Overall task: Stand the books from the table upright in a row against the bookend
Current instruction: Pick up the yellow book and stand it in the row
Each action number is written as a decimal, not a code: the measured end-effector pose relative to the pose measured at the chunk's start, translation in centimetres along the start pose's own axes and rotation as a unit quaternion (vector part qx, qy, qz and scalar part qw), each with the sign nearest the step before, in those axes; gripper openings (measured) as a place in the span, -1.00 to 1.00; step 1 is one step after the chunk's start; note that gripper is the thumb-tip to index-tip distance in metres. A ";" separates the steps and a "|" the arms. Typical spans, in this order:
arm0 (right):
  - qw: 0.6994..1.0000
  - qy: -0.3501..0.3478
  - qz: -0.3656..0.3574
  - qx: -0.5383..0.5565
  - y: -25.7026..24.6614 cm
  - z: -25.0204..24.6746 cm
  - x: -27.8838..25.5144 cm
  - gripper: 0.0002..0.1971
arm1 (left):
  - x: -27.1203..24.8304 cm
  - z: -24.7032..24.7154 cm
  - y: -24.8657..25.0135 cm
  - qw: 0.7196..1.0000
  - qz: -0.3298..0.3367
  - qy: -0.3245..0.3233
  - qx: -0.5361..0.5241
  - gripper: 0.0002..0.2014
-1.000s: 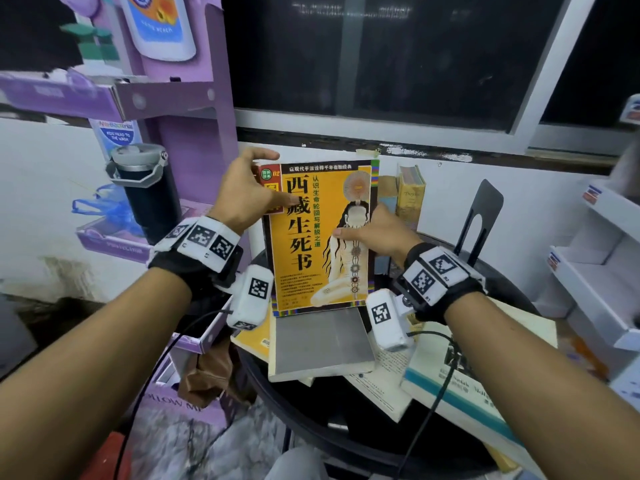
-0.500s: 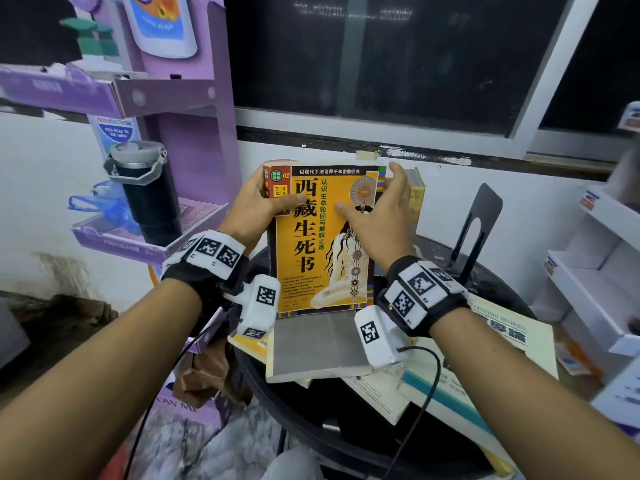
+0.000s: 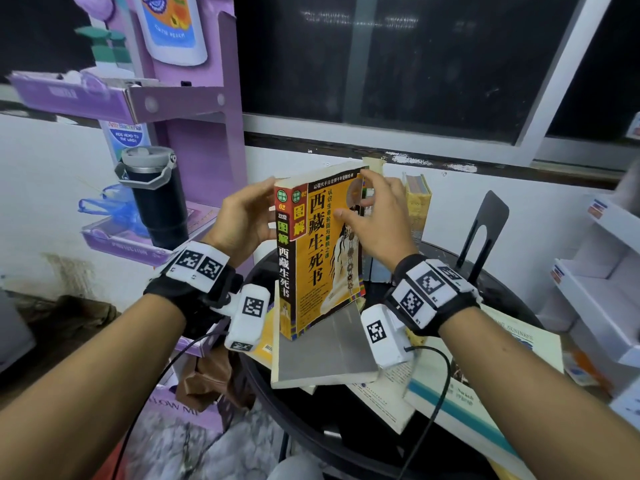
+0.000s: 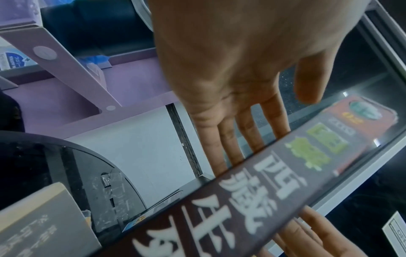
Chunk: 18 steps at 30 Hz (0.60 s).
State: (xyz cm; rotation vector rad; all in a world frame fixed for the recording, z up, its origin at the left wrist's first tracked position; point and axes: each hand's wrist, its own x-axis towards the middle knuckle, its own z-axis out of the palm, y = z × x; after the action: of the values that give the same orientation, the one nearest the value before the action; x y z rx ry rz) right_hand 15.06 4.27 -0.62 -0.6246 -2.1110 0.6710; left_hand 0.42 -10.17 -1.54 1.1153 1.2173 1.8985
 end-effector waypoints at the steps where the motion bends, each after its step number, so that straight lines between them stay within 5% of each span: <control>1: 1.000 0.000 -0.005 0.012 -0.1 0.0 -0.1 -0.30 | 0.1 0.1 0.0 1.000 0.001 -0.005 0.013 -0.64; 5: 0.997 -0.044 -0.001 0.069 -0.5 -0.2 -1.1 -0.37 | 0.4 0.6 0.0 0.999 -0.009 -0.029 0.044 -0.68; 10: 0.983 -0.146 -0.004 0.108 -1.1 -1.1 -2.1 -0.06 | 1.0 0.5 0.1 0.992 -0.048 -0.073 0.086 -0.64; 13: 0.985 -0.159 -0.018 0.057 -1.8 -1.6 -2.4 0.10 | 1.5 0.6 0.5 0.986 -0.060 -0.101 0.116 -0.51; 18: 0.990 -0.137 -0.013 0.038 -2.8 -1.5 -2.9 0.02 | 2.9 2.5 1.2 0.975 -0.045 -0.090 0.196 -0.38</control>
State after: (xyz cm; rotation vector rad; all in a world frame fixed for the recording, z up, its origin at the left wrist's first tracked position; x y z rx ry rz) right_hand 17.28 0.73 0.37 -0.4836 -2.3285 0.8588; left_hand 1.23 -7.20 1.03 1.3745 1.5486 1.4886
